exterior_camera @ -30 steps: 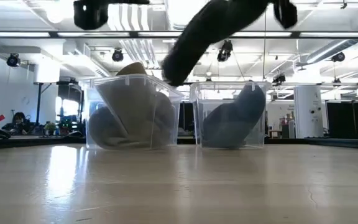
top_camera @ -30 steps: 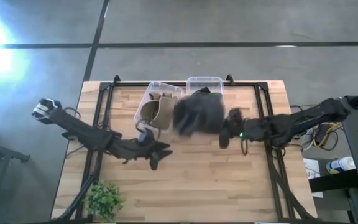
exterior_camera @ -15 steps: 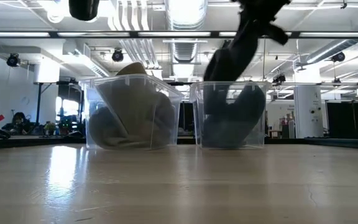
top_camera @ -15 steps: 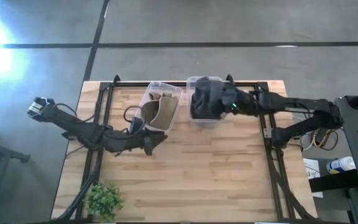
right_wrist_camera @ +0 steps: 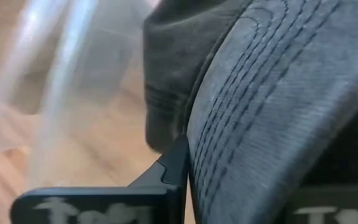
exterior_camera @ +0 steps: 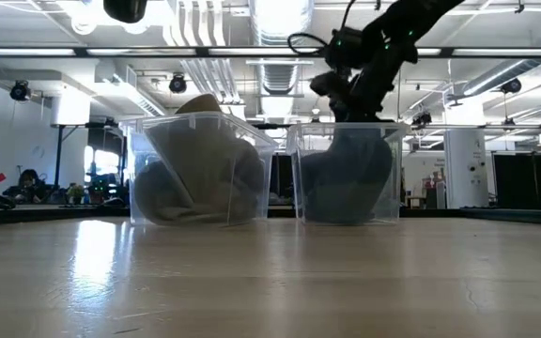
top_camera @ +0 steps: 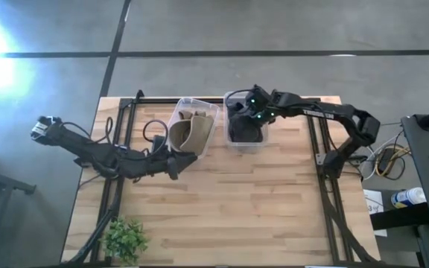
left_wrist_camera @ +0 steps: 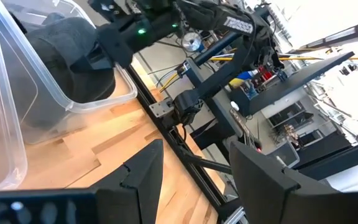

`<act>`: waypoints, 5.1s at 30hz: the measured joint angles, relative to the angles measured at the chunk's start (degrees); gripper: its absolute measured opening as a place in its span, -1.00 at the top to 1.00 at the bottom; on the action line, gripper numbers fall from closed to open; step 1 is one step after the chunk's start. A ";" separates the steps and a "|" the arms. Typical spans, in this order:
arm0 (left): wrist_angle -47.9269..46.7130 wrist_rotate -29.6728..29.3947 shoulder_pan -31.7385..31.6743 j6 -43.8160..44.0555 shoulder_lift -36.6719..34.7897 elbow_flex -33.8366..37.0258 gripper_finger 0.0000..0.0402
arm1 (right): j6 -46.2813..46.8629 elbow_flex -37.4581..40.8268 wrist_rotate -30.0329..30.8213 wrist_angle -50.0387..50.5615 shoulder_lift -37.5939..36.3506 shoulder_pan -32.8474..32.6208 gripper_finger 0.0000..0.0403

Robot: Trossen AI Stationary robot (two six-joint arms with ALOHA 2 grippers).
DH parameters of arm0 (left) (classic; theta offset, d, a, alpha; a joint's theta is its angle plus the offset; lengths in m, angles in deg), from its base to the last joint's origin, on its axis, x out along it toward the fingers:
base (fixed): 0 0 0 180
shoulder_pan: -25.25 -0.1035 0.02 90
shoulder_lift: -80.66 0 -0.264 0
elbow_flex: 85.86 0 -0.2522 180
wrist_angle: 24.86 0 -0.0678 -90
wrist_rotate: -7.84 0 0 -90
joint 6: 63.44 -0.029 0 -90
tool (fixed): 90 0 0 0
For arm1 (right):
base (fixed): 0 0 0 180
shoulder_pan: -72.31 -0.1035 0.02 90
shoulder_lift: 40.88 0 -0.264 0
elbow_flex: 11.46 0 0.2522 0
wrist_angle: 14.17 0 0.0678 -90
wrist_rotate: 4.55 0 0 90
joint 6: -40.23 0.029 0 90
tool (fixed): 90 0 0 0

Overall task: Pick & Place hat
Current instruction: Put the black cap into the right transparent bin, then return to Home Position

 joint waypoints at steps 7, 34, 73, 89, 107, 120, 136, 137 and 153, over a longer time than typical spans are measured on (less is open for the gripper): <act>0.08 0.00 0.00 0.05 0.10 0.00 0.11 | -2.69 -0.82 1.93 0.00 1.67 0.13 0.64; -7.24 38.82 -19.84 -26.30 -10.12 -0.02 0.11 | -20.54 -0.78 11.01 9.13 -41.71 -11.31 0.06; 22.87 42.47 -22.38 -29.48 -49.72 47.83 0.11 | -19.19 43.51 -2.39 -3.61 -85.18 -14.12 0.09; 15.65 42.48 -22.40 -28.52 -52.06 51.69 0.11 | -18.22 54.42 -2.34 -3.46 -85.65 -14.12 0.09; 4.84 42.18 -22.37 -42.45 -60.79 51.76 0.11 | -18.32 59.10 -1.23 -2.25 -84.56 -14.12 0.09; 1.16 41.10 -22.32 -49.15 -60.79 51.81 0.11 | -18.21 59.09 -1.32 -2.21 -84.56 -14.12 0.09; 1.36 41.15 -22.32 -45.72 -60.70 51.78 0.11 | -18.21 59.08 -1.33 -2.21 -84.56 -14.12 0.09; 1.36 41.16 -22.32 -45.72 -60.70 51.78 0.11 | -18.22 59.08 -1.32 -2.21 -84.56 -14.10 0.09; 1.44 41.20 -22.32 -45.75 -60.70 51.78 0.11 | -19.31 60.75 1.47 -14.04 -86.02 -18.15 0.09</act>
